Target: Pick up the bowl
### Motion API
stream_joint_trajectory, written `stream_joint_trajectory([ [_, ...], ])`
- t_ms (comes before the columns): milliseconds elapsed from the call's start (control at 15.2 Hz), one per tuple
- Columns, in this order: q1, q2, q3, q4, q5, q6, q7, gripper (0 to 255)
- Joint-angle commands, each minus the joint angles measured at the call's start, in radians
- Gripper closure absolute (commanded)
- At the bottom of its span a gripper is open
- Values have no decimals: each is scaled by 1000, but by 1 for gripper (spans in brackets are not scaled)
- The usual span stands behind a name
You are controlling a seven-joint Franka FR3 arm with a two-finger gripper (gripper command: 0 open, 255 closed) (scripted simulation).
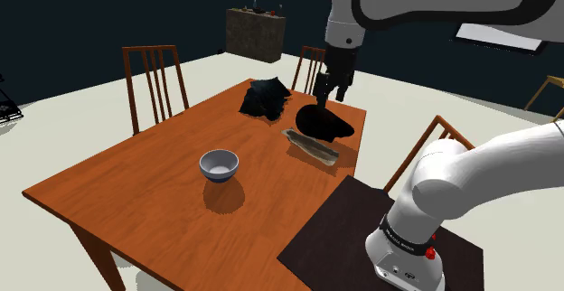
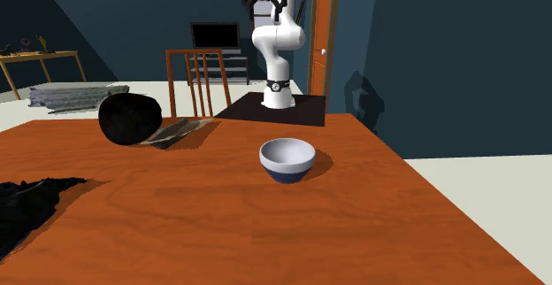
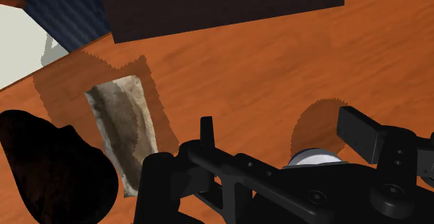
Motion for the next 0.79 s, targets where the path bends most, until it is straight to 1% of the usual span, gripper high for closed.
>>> stream_joint_trajectory([
  [0, 0, 0, 0, 0, 0, 0, 0, 0],
  [396, 1, 175, 20, -24, 18, 213, 38, 0],
  [726, 0, 349, 37, -3, 26, 377, 68, 0],
])
